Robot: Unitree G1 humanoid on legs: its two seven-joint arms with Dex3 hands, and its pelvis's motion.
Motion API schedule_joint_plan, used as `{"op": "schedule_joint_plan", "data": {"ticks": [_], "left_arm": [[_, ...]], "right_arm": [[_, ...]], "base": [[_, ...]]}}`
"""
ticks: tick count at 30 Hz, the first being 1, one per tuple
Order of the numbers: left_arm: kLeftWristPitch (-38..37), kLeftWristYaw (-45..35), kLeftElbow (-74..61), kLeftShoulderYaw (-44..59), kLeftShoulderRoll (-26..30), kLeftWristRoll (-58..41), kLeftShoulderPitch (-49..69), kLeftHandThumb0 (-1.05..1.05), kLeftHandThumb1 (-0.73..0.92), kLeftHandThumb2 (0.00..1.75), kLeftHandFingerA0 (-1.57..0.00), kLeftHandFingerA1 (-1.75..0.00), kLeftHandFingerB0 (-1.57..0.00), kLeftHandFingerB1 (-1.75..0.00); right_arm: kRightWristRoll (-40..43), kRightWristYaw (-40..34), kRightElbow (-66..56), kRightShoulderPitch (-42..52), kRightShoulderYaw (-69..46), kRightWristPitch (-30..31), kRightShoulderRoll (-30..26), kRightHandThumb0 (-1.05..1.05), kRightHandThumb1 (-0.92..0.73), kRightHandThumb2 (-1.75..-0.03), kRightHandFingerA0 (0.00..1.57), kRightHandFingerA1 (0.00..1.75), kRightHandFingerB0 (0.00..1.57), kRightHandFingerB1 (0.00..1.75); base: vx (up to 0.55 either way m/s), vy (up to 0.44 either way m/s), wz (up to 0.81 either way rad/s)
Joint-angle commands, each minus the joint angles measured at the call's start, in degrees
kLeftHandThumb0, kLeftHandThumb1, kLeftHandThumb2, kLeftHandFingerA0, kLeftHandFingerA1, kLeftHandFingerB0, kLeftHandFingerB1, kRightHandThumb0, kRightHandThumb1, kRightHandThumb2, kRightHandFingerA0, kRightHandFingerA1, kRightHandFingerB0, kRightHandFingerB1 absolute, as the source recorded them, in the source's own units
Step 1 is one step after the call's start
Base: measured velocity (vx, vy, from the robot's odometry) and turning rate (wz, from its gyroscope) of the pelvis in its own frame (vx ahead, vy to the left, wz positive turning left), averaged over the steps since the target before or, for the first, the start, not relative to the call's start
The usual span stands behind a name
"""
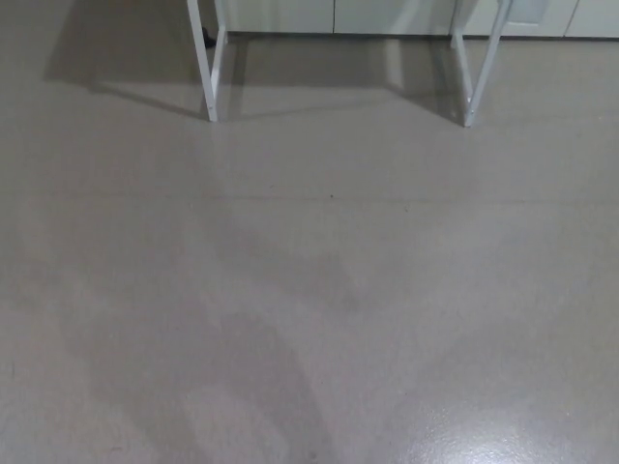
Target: The robot walk towards a table in front and click the button on the base of the boilling pot using its left middle finger
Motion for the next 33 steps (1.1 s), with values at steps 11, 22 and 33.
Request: {"op": "schedule_joint_plan", "data": {"ticks": [11, 22, 33], "left_arm": [[-2.5, -2.1, -0.3, -0.5, 1.4, -1.5, 1.2, -0.21, 0.49, 0.60, -0.44, -0.47, -0.36, -0.37], [-2.1, -1.9, 0.0, -0.9, 1.6, -1.8, 0.8, -0.16, 0.51, 0.59, -0.45, -0.47, -0.37, -0.36], [-2.2, -1.3, -0.2, -1.7, 2.0, -1.1, 1.1, -0.17, 0.53, 0.56, -0.49, -0.44, -0.37, -0.33]], "right_arm": [[0.5, -0.4, 3.5, -0.2, 0.5, -4.8, -0.8, -0.13, -0.45, -0.52, 0.75, 0.56, 0.53, 0.48], [-0.2, -0.5, 4.4, -0.2, 2.1, -6.2, -1.3, -0.24, -0.43, -0.59, 0.74, 0.60, 0.52, 0.53], [-0.7, -1.1, 5.0, -0.2, 3.6, -7.0, -1.7, -0.17, -0.48, -0.53, 0.80, 0.57, 0.52, 0.48]], "base": [[0.00, 0.000, 0.00], [0.02, -0.008, 0.03], [0.11, 0.197, -0.06]]}}
